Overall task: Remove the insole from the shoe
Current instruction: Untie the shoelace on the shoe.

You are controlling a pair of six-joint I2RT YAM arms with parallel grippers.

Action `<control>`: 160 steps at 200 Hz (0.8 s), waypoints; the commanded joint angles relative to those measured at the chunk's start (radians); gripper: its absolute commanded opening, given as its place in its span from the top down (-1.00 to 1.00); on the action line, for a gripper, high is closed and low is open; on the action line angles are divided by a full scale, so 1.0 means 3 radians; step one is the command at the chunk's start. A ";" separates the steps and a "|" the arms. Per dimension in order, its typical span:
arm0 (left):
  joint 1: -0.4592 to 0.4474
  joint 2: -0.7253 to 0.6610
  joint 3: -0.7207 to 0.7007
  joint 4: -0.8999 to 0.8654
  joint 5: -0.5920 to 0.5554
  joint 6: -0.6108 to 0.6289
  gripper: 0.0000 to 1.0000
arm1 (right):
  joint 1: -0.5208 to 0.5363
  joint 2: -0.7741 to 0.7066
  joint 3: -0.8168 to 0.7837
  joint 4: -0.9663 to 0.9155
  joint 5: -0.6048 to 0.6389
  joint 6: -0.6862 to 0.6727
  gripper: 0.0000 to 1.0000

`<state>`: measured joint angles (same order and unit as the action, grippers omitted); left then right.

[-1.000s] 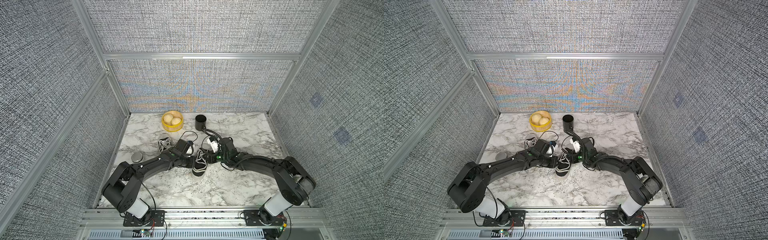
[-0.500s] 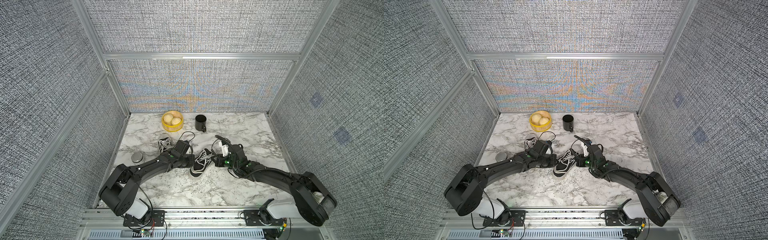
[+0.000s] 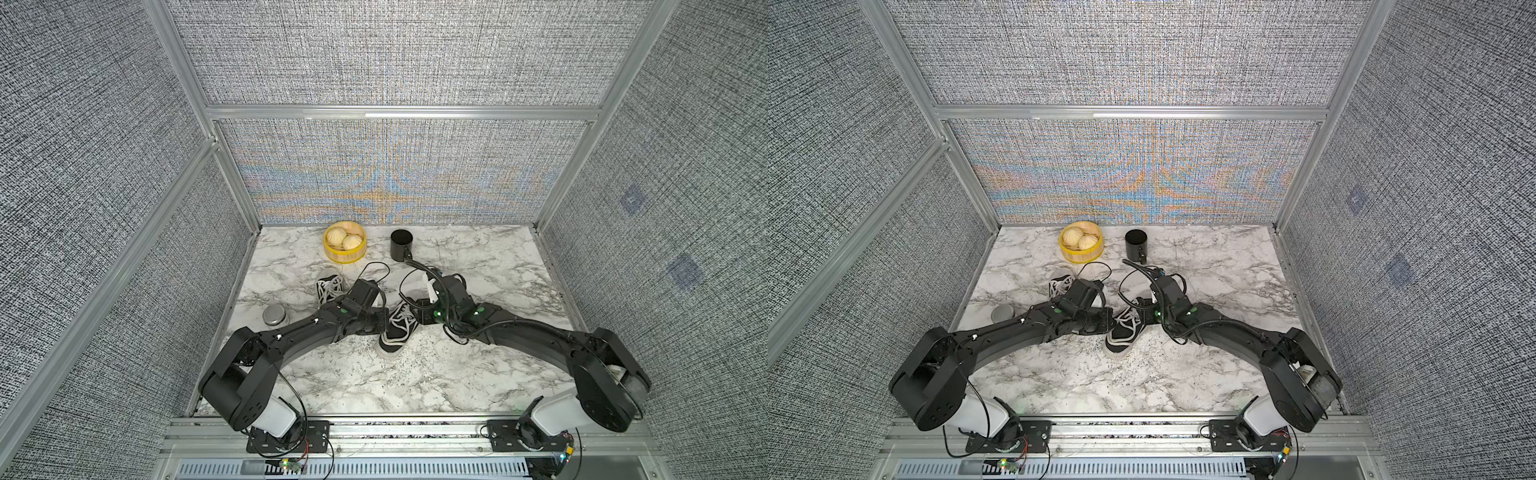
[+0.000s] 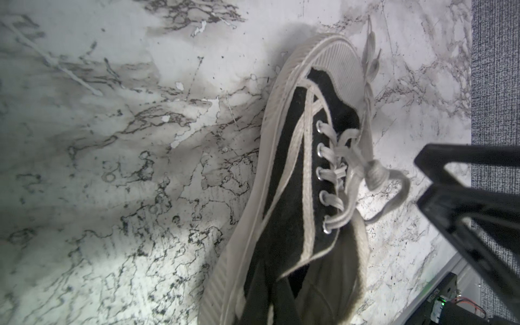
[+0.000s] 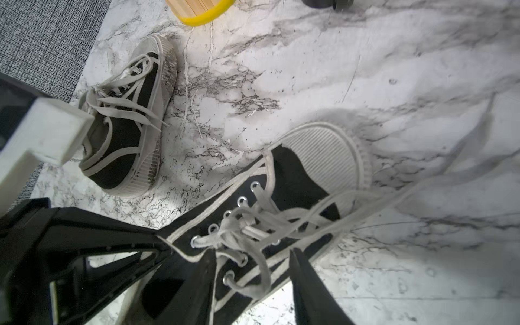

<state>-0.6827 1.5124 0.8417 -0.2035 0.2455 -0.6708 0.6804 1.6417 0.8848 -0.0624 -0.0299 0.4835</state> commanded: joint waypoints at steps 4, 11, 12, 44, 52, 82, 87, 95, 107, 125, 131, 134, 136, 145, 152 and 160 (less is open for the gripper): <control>0.0005 -0.0024 0.0038 0.0029 0.0096 0.0243 1.00 | -0.0105 -0.0020 0.0076 -0.0335 -0.0238 -0.0227 -0.03; 0.0005 -0.0011 0.0045 0.0020 0.0111 0.0265 1.00 | -0.0104 -0.0005 0.0088 -0.0293 -0.0331 -0.0099 -0.04; 0.0005 -0.0011 0.0046 0.0017 0.0112 0.0266 1.00 | -0.0102 -0.0005 0.0091 -0.0288 -0.0343 -0.0075 -0.04; 0.0005 0.0014 0.0056 0.0024 0.0141 0.0273 1.00 | 0.0075 0.0047 0.0007 -0.0089 -0.0165 0.0316 -0.08; 0.0005 0.0025 0.0058 0.0037 0.0147 0.0262 1.00 | 0.0091 0.0105 0.0022 -0.0059 -0.0169 0.0334 -0.10; 0.0005 0.0067 0.0083 0.0039 0.0162 0.0267 1.00 | 0.0115 0.0308 0.0194 -0.0198 0.0068 0.0318 -0.11; 0.0005 0.0068 0.0086 0.0034 0.0163 0.0272 1.00 | 0.0114 0.0316 0.0205 -0.0213 0.0129 0.0324 -0.11; 0.0005 0.0072 0.0090 0.0025 0.0159 0.0278 1.00 | 0.0111 0.0324 0.0215 -0.0229 0.0206 0.0339 -0.11; 0.0005 0.0064 0.0085 0.0024 0.0156 0.0277 1.00 | 0.0101 0.0343 0.0221 -0.0227 0.0253 0.0366 -0.11; 0.0005 0.0061 0.0078 0.0029 0.0153 0.0278 1.00 | 0.0100 0.0405 0.0258 -0.0238 0.0282 0.0368 -0.11; 0.0004 0.0064 0.0073 0.0032 0.0149 0.0273 1.00 | 0.0103 0.0439 0.0283 -0.0263 0.0296 0.0363 -0.11; 0.0005 0.0063 0.0073 0.0030 0.0153 0.0273 1.00 | 0.0105 0.0457 0.0291 -0.0271 0.0299 0.0358 -0.11; 0.0004 0.0063 0.0073 0.0029 0.0151 0.0271 1.00 | 0.0105 0.0467 0.0294 -0.0275 0.0299 0.0355 -0.11; 0.0005 0.0065 0.0073 0.0029 0.0149 0.0268 1.00 | 0.0111 0.0492 0.0307 -0.0278 0.0309 0.0335 -0.10; 0.0005 0.0062 0.0069 0.0035 0.0149 0.0267 1.00 | 0.0115 0.0510 0.0308 -0.0273 0.0309 0.0335 -0.11; 0.0005 0.0059 0.0068 0.0034 0.0146 0.0262 1.00 | 0.0116 0.0527 0.0311 -0.0273 0.0318 0.0328 -0.11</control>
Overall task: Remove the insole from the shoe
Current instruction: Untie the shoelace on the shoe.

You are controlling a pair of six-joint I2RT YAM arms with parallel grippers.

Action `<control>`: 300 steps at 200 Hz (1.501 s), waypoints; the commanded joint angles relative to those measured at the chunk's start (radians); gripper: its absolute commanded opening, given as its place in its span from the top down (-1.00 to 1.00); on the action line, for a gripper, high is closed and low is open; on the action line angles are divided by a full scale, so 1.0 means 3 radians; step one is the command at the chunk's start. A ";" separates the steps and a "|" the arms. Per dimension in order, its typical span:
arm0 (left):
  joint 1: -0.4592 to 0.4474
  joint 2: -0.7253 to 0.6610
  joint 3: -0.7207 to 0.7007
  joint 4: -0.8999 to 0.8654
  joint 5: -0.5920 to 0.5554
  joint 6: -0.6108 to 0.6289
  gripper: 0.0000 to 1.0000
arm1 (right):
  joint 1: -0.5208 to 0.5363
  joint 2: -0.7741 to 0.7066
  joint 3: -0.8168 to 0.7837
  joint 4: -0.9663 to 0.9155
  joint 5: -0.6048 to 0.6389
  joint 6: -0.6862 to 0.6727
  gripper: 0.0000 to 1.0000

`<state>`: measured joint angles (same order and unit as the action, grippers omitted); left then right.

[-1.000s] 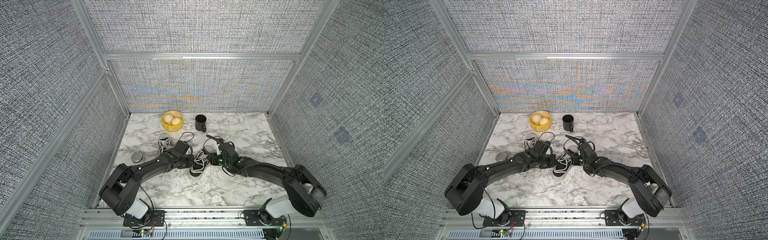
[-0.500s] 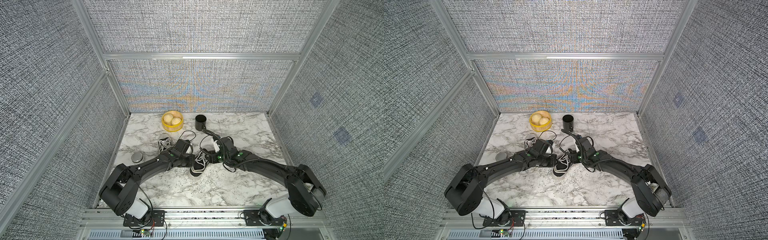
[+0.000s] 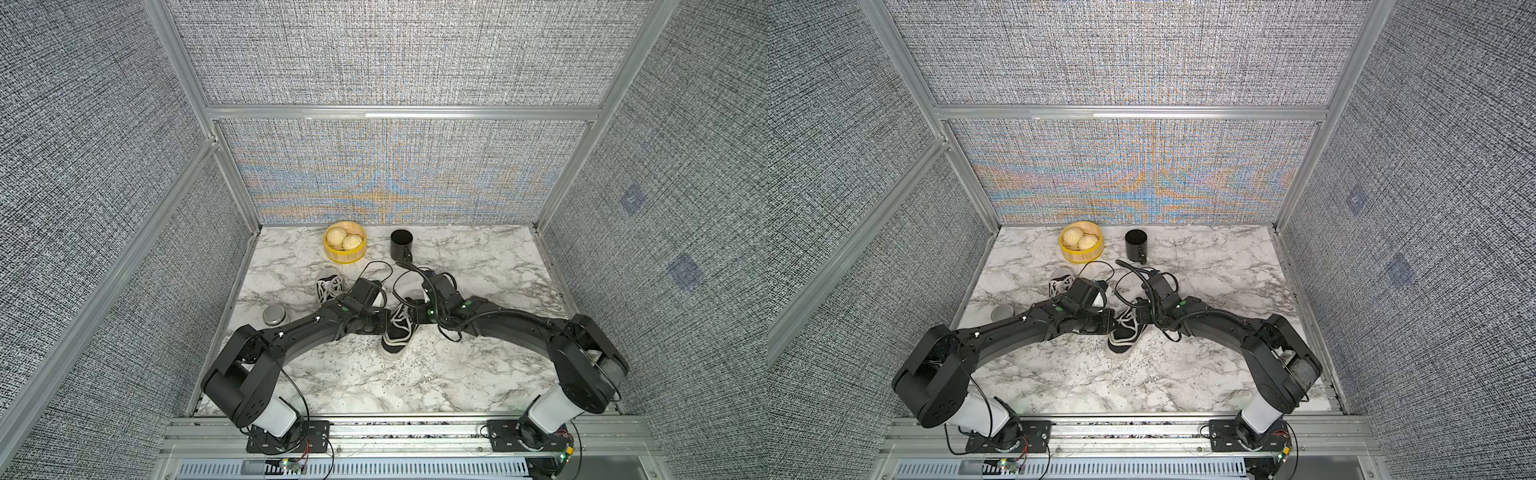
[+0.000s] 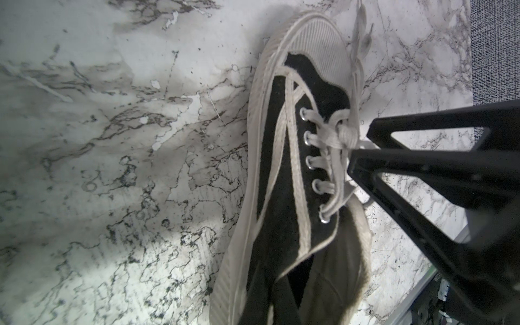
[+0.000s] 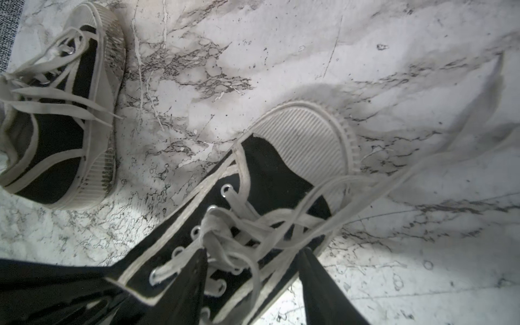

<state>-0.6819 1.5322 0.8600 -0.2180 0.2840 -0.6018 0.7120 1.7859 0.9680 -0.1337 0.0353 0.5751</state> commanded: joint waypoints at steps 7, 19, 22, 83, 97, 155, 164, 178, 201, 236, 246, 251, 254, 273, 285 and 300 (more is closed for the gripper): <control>0.0003 -0.0007 0.0004 0.0083 0.0014 0.0025 1.00 | 0.0009 0.0061 0.0039 -0.0035 0.0100 0.0006 -0.11; 0.0003 -0.0010 0.0008 0.0082 0.0005 0.0027 1.00 | 0.0019 0.0062 0.0046 -0.0036 0.0086 -0.0024 -0.11; 0.0003 -0.0013 0.0007 0.0084 0.0000 0.0027 1.00 | 0.0020 0.0057 0.0039 -0.0028 0.0069 -0.0034 -0.10; 0.0003 0.0010 0.0048 0.0085 -0.0012 0.0046 1.00 | 0.0059 -0.0040 -0.0047 -0.0137 -0.0020 -0.0204 -0.18; 0.0003 0.0013 0.0064 0.0073 -0.0016 0.0055 1.00 | 0.0085 0.0031 0.0020 -0.0241 0.0101 -0.0235 -0.18; 0.0003 -0.0035 0.0010 0.0058 -0.0034 0.0034 1.00 | 0.0097 0.0425 0.0521 -0.0668 0.1109 0.0172 -0.08; 0.0003 -0.0050 -0.0015 0.0061 -0.0027 0.0010 1.00 | 0.0097 0.0429 0.0556 -0.0706 0.1330 0.0285 -0.07; 0.0000 -0.0081 -0.0078 0.0099 -0.0003 -0.0029 1.00 | 0.0079 0.0429 0.0581 -0.0713 0.1632 0.0418 -0.06; -0.0002 -0.0104 -0.0120 0.0054 0.0030 -0.0030 1.00 | -0.0024 0.0483 0.0697 -0.0786 0.2002 0.0580 -0.07; -0.0004 -0.0117 -0.0164 -0.0058 -0.0004 0.0026 1.00 | -0.0285 0.0420 0.0774 -0.0704 0.2124 0.0597 -0.08; -0.0006 -0.0122 -0.0172 -0.0066 -0.0009 0.0027 1.00 | -0.0370 0.0405 0.0799 -0.0692 0.2103 0.0576 -0.09; -0.0003 -0.0129 -0.0177 -0.0065 -0.0011 0.0020 1.00 | -0.0414 0.0395 0.0807 -0.0673 0.2078 0.0556 -0.09; -0.0002 -0.0132 -0.0180 -0.0066 -0.0016 0.0018 1.00 | -0.0439 0.0390 0.0810 -0.0663 0.2062 0.0547 -0.09; -0.0002 -0.0133 -0.0189 -0.0051 -0.0023 0.0001 1.00 | -0.0624 0.0362 0.0832 -0.0617 0.1972 0.0473 -0.20; -0.0005 -0.0134 -0.0187 -0.0046 -0.0023 -0.0004 1.00 | -0.0758 0.0369 0.0854 -0.0604 0.1891 0.0403 -0.25; -0.0004 -0.0128 -0.0185 -0.0040 -0.0028 0.0001 1.00 | -0.0936 0.0386 0.0868 -0.0564 0.1755 0.0314 -0.31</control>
<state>-0.6842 1.4975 0.8059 -0.2062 0.2874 -0.6064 0.4942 1.8996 1.2163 -0.3492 0.5694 0.6987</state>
